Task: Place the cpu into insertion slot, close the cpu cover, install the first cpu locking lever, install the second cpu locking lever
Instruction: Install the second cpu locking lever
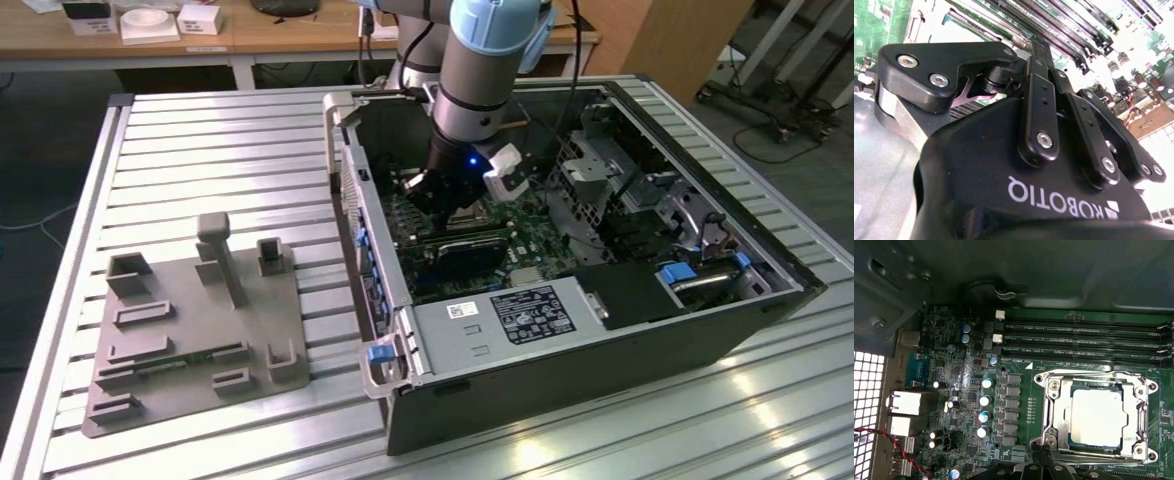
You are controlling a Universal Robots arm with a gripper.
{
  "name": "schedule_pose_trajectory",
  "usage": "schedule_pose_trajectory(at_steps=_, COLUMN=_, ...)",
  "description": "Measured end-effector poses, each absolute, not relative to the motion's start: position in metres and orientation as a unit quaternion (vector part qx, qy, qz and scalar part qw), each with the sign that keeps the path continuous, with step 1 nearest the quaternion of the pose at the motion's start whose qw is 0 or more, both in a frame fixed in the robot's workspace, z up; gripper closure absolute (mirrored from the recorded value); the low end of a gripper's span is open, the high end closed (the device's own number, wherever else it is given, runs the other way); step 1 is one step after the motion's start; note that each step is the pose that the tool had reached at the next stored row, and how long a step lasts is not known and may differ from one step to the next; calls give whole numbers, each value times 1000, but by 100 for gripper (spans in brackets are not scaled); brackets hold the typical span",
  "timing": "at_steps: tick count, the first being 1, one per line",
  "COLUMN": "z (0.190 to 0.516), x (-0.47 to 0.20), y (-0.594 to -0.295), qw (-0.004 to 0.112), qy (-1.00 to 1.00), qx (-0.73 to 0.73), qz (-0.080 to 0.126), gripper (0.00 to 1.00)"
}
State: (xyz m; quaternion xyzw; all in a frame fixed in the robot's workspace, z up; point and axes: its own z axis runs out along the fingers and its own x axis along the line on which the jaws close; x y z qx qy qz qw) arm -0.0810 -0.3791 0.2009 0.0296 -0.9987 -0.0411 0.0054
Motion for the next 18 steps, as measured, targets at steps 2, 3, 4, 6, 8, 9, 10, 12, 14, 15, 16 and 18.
schedule_pose_trajectory(at_steps=2, z=201, x=-81, y=-379, qw=5, qy=-999, qx=30, qz=-42, gripper=90)
schedule_pose_trajectory(at_steps=3, z=200, x=-81, y=-378, qw=5, qy=-999, qx=30, qz=-42, gripper=90)
schedule_pose_trajectory(at_steps=4, z=200, x=-81, y=-378, qw=5, qy=-999, qx=30, qz=-42, gripper=90)
schedule_pose_trajectory(at_steps=6, z=200, x=-81, y=-378, qw=5, qy=-999, qx=30, qz=-43, gripper=90)
schedule_pose_trajectory(at_steps=8, z=199, x=-81, y=-377, qw=5, qy=-999, qx=30, qz=-43, gripper=90)
schedule_pose_trajectory(at_steps=9, z=199, x=-81, y=-377, qw=5, qy=-999, qx=30, qz=-44, gripper=90)
schedule_pose_trajectory(at_steps=10, z=198, x=-81, y=-377, qw=5, qy=-999, qx=30, qz=-44, gripper=90)
schedule_pose_trajectory(at_steps=12, z=198, x=-81, y=-376, qw=5, qy=-999, qx=30, qz=-44, gripper=90)
schedule_pose_trajectory(at_steps=14, z=197, x=-81, y=-376, qw=5, qy=-999, qx=30, qz=-44, gripper=90)
schedule_pose_trajectory(at_steps=15, z=197, x=-81, y=-376, qw=6, qy=-999, qx=30, qz=-44, gripper=90)
schedule_pose_trajectory(at_steps=16, z=196, x=-81, y=-376, qw=6, qy=-999, qx=30, qz=-44, gripper=90)
schedule_pose_trajectory(at_steps=18, z=196, x=-81, y=-375, qw=6, qy=-999, qx=30, qz=-44, gripper=90)
